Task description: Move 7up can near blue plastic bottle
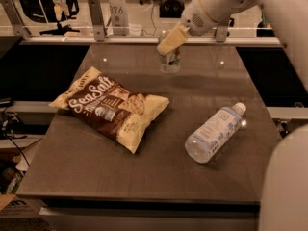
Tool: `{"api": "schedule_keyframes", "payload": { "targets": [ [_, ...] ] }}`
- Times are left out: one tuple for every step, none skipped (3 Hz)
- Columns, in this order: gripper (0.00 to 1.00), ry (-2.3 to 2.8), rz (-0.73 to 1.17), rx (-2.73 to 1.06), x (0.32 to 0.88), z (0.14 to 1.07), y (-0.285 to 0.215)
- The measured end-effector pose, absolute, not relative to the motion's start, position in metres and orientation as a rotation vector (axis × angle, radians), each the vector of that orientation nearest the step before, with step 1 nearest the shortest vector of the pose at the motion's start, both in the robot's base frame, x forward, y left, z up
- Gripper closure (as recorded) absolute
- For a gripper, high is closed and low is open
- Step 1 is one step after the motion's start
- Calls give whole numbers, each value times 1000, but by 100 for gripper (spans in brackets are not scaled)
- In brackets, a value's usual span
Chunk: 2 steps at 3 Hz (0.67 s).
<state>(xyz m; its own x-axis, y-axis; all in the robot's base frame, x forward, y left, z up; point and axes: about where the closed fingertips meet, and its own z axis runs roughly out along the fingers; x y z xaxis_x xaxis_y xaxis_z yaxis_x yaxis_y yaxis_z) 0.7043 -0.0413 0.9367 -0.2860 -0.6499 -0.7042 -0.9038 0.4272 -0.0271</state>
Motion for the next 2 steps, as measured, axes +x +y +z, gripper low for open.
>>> {"api": "schedule_keyframes", "payload": {
  "targets": [
    [100,2046,530,-1295,673,947,-62],
    [100,2053,555,-1284,644,950,-77]
  ]
}}
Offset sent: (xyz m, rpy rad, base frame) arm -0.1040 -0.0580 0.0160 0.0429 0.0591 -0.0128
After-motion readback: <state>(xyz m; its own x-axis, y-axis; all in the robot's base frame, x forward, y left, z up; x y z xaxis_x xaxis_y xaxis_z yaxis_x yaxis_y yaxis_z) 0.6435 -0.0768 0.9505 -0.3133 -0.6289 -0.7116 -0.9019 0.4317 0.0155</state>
